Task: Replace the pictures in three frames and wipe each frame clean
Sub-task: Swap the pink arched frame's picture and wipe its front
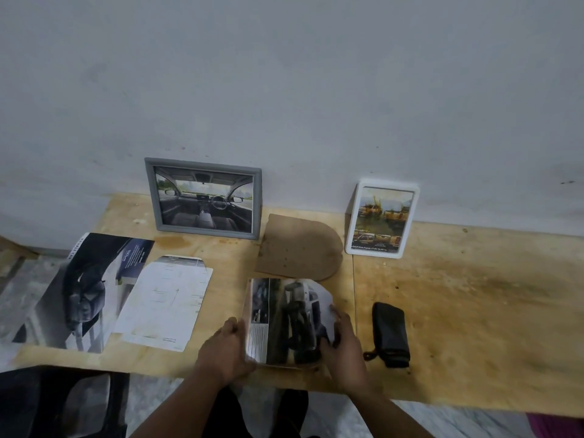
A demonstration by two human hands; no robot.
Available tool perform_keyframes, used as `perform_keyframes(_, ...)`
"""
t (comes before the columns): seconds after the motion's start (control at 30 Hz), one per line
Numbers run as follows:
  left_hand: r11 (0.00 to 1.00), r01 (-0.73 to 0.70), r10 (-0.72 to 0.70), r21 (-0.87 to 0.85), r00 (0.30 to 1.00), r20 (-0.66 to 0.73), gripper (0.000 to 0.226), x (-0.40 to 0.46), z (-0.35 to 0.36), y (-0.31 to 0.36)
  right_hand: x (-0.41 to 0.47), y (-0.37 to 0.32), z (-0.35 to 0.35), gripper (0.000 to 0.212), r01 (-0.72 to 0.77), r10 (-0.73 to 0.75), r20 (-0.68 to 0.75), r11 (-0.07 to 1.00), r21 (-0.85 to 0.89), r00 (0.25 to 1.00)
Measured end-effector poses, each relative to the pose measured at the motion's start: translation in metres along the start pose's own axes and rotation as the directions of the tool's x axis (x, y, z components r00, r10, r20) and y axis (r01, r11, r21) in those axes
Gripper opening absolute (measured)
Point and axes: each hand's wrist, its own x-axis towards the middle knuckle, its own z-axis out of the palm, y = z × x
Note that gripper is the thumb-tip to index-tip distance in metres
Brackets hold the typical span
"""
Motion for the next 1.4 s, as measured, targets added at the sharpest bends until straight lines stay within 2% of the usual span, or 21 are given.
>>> perform_keyframes(0.03,0.999,0.017,-0.016,0.031,0.999,-0.035,0.100,-0.004,-0.005,0.002,0.001,-0.004,-0.006,0.059,-0.019,0.021,-0.011,0.994,0.104,1.000)
perform_keyframes(0.1,0.999,0.035,-0.033,0.013,0.988,-0.149,0.102,-0.011,-0.011,0.006,0.007,-0.011,-0.019,0.054,-0.024,0.030,-0.025,0.979,0.204,0.999)
perform_keyframes(0.13,0.996,0.050,-0.062,-0.071,0.981,-0.184,0.096,-0.014,-0.016,0.010,0.013,-0.011,-0.024,0.049,-0.014,0.016,-0.004,0.966,0.257,1.000)
perform_keyframes(0.17,0.969,0.057,-0.104,-0.239,0.976,-0.190,0.087,-0.016,-0.021,0.013,0.018,-0.016,-0.030,0.044,-0.039,0.030,0.034,0.953,0.301,0.999)
perform_keyframes(0.2,0.879,0.069,-0.158,-0.472,0.976,-0.151,0.074,-0.018,-0.026,0.017,0.022,-0.023,-0.034,0.043,-0.053,0.032,0.065,0.930,0.363,0.997)
perform_keyframes(0.23,0.733,0.087,-0.194,-0.674,0.977,-0.084,0.057,-0.019,-0.032,0.019,0.026,-0.034,-0.037,0.042,-0.063,0.034,0.083,0.924,0.378,0.996)
perform_keyframes(0.3,0.438,0.087,-0.241,-0.895,0.970,-0.023,0.029,-0.018,-0.042,0.018,0.031,-0.057,-0.037,0.037,-0.027,-0.003,0.082,0.933,0.358,0.997)
perform_keyframes(0.33,0.343,0.058,-0.261,-0.938,0.965,-0.036,0.021,-0.018,-0.049,0.015,0.035,-0.068,-0.034,0.035,0.007,-0.032,0.066,0.940,0.342,0.997)
perform_keyframes(0.4,0.234,0.007,-0.325,-0.972,0.943,-0.072,0.011,-0.018,-0.059,0.003,0.044,-0.087,-0.023,0.036,0.050,-0.064,0.041,0.958,0.282,0.997)
perform_keyframes(0.53,0.152,-0.027,-0.438,-0.988,0.894,-0.092,0.008,-0.016,-0.075,-0.037,0.064,-0.135,0.019,0.032,0.124,-0.137,0.052,0.972,0.201,0.989)
perform_keyframes(0.67,0.028,-0.062,-0.546,-0.998,0.835,-0.067,0.010,-0.015,-0.088,-0.098,0.089,-0.188,0.090,0.028,0.215,-0.223,0.114,0.973,0.082,0.968)
perform_keyframes(0.8,0.012,-0.073,-0.638,-0.997,0.768,-0.063,0.013,-0.021,-0.099,-0.171,0.107,-0.234,0.171,0.030,0.319,-0.300,0.238,0.947,-0.046,0.924)
perform_keyframes(0.9,0.033,-0.024,-0.697,-0.999,0.716,-0.040,0.008,-0.022,-0.092,-0.225,0.115,-0.266,0.230,0.025,0.319,-0.266,0.345,0.942,-0.105,0.900)
perform_keyframes(0.97,-0.006,-0.016,-0.749,-1.000,0.663,-0.006,0.010,-0.023,-0.090,-0.255,0.120,-0.282,0.271,0.013,0.330,-0.249,0.400,0.932,-0.147,0.882)
perform_keyframes(1.03,-0.028,-0.015,-0.794,-1.000,0.608,0.013,0.004,-0.022,-0.085,-0.284,0.126,-0.293,0.311,0.012,0.347,-0.248,0.433,0.923,-0.166,0.867)
perform_keyframes(1.1,-0.031,0.020,-0.816,-0.999,0.577,0.036,0.009,-0.017,-0.077,-0.313,0.132,-0.299,0.346,0.012,0.332,-0.212,0.473,0.925,-0.187,0.855)
perform_keyframes(1.17,-0.030,0.081,-0.813,-0.996,0.578,0.071,0.011,-0.016,-0.068,-0.337,0.138,-0.299,0.375,0.013,0.334,-0.199,0.503,0.923,-0.193,0.841)
perform_keyframes(1.23,0.011,0.119,-0.817,-0.993,0.574,0.060,0.009,-0.015,-0.061,-0.354,0.147,-0.296,0.400,0.024,0.344,-0.187,0.531,0.914,-0.214,0.827)
perform_keyframes(1.33,0.131,0.178,-0.803,-0.975,0.595,0.001,0.009,-0.017,-0.057,-0.370,0.149,-0.301,0.416,0.025,0.377,-0.153,0.559,0.872,-0.311,0.815)
perform_keyframes(1.4,0.214,0.264,-0.781,-0.941,0.625,-0.003,0.019,-0.017,-0.052,-0.379,0.149,-0.299,0.412,0.023,0.451,-0.247,0.497,0.822,-0.348,0.832)
